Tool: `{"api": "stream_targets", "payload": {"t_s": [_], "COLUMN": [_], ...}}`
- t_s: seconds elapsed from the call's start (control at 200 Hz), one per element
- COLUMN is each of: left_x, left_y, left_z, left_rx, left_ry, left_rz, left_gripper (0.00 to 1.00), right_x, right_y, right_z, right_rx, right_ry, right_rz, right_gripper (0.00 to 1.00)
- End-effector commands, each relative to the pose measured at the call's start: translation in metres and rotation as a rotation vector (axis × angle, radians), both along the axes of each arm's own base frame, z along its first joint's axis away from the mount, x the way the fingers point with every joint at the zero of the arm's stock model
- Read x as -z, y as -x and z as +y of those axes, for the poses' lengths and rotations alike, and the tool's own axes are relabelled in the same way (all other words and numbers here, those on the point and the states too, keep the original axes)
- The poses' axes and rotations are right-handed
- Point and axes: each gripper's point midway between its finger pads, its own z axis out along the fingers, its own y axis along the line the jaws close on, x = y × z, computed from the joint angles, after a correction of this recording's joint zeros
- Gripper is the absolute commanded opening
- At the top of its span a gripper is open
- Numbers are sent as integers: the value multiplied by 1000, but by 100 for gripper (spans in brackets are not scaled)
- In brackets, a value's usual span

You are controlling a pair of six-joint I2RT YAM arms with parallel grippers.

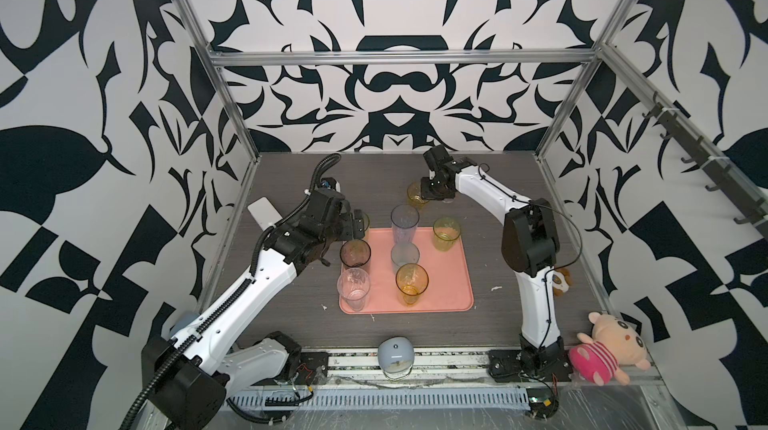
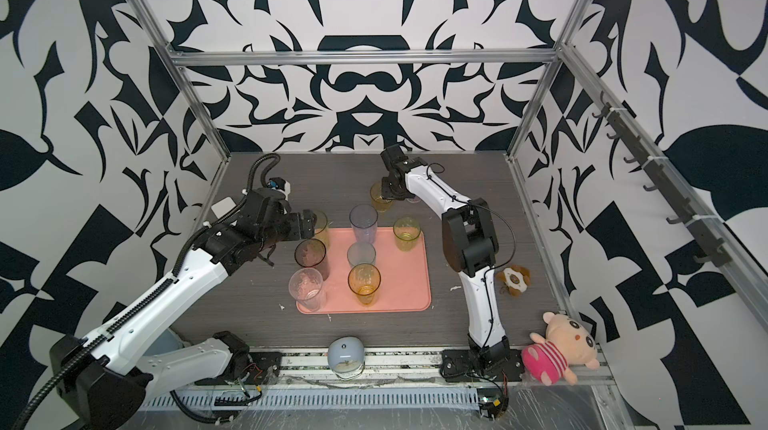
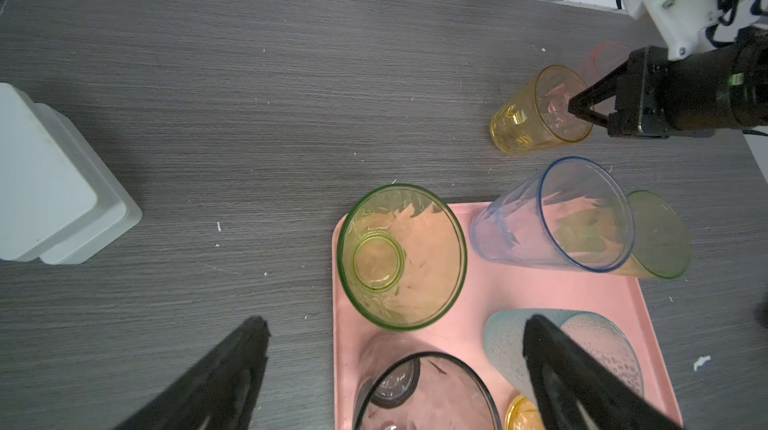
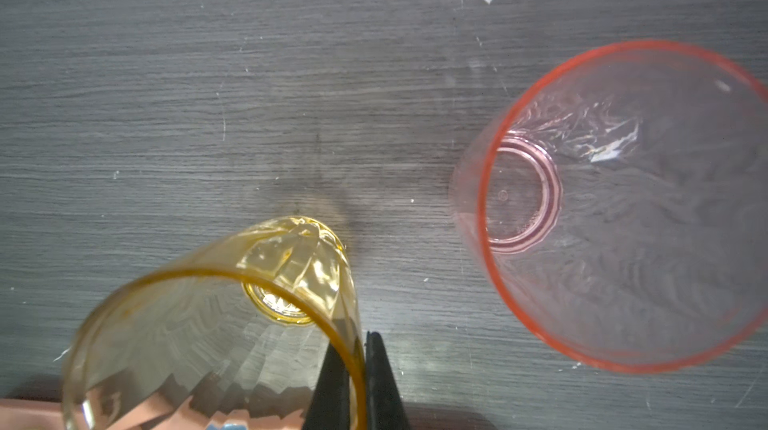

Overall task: Place the glasses into the tray
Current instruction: 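Lower the right gripper around the yellow glass and close it, then lift the yellow glass with the right gripper and carry it toward the tray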

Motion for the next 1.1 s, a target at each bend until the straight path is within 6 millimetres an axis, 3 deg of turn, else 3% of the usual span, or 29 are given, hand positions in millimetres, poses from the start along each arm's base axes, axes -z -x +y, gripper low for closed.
{"api": "stream_targets", "payload": {"t_s": [0.0, 0.56, 0.88, 1.095], "left_x": [-14, -23, -27, -28], "left_y": [-5, -9, -11, -11], "left_z": [1, 4, 0, 0], "left_rx": [-11, -40, -33, -32], "left_ry": [7, 9, 27, 29], "left_rz": [-31, -54, -59, -59], "left_gripper": [100, 99, 99, 99], "right_x": [-37, -130, -173, -192], "right_y": [-6, 32, 69, 101], "right_z": [-1, -27, -53, -68], "right_rx": [5, -25, -13, -14], "right_ry": [-20, 1, 31, 17], "right_rz": [-66, -175, -236, -276], "right_gripper": [0, 0, 0, 0]}}
